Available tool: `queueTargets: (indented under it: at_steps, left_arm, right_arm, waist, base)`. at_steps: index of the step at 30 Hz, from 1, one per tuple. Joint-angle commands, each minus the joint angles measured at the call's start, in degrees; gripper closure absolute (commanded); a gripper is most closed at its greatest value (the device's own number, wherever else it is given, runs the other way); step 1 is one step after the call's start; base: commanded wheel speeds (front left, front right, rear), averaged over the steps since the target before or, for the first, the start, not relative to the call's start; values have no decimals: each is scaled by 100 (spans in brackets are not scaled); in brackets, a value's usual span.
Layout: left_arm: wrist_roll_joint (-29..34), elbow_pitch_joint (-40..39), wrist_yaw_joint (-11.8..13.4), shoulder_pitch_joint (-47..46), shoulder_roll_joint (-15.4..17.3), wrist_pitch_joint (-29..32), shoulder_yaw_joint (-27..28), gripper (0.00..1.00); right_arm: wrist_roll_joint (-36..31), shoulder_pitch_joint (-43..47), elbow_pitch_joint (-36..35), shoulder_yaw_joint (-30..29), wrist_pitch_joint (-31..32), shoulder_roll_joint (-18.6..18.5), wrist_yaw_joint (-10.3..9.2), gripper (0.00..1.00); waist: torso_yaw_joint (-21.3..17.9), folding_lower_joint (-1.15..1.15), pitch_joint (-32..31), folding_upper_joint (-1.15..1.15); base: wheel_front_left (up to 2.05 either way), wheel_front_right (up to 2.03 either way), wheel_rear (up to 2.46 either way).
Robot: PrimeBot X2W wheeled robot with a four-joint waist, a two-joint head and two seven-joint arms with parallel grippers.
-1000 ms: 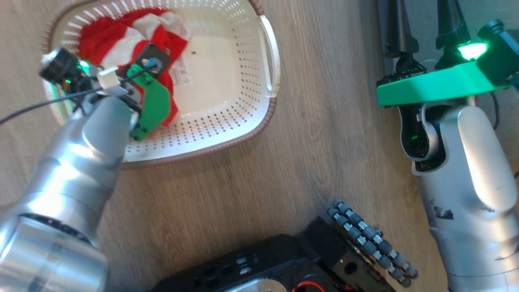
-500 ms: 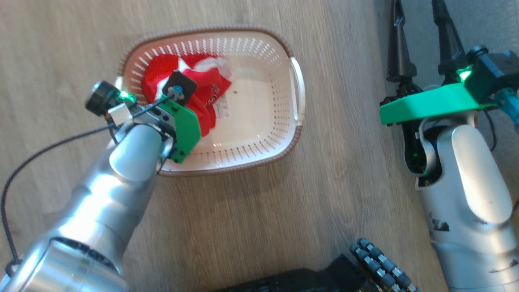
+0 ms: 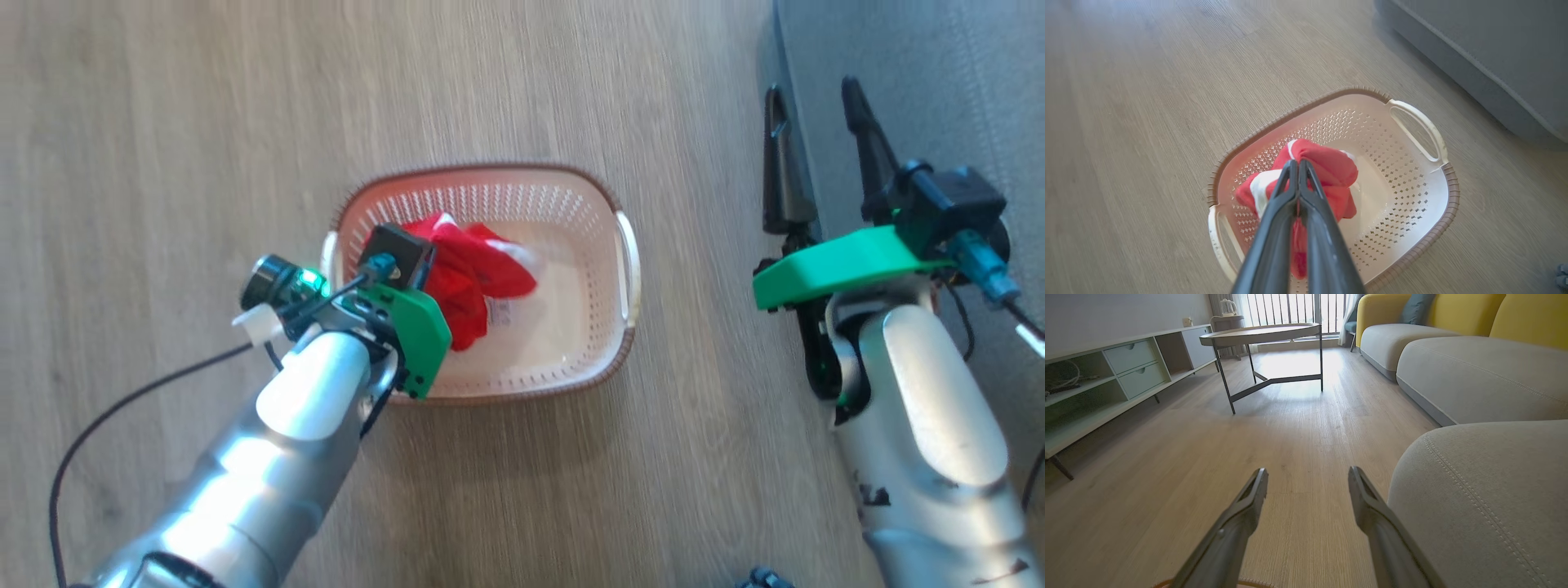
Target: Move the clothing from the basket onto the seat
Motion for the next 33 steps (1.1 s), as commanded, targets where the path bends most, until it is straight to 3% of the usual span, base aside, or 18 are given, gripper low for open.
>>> queueTargets:
  at_steps: [1,14,33]
  left_arm:
    - [-107,-179,80,8,53,-102,62,100]
    - [-893,-783,387,305,52,-352,146,100]
    - [-278,-3101,543,144,267,-359,970,100]
  right_arm:
    - [-38,125,-120,94,-28,52,40,0]
    - [-84,656,160,112,-28,6,40,0]
    - [-17,1175,472,108,-28,16,40,0]
  waist:
    - [142,0,-343,0]
    - [352,0,-1301,0]
    - [495,0,-1935,0]
  base:
    - [0,0,0]
    - [0,0,0]
    - [0,0,0]
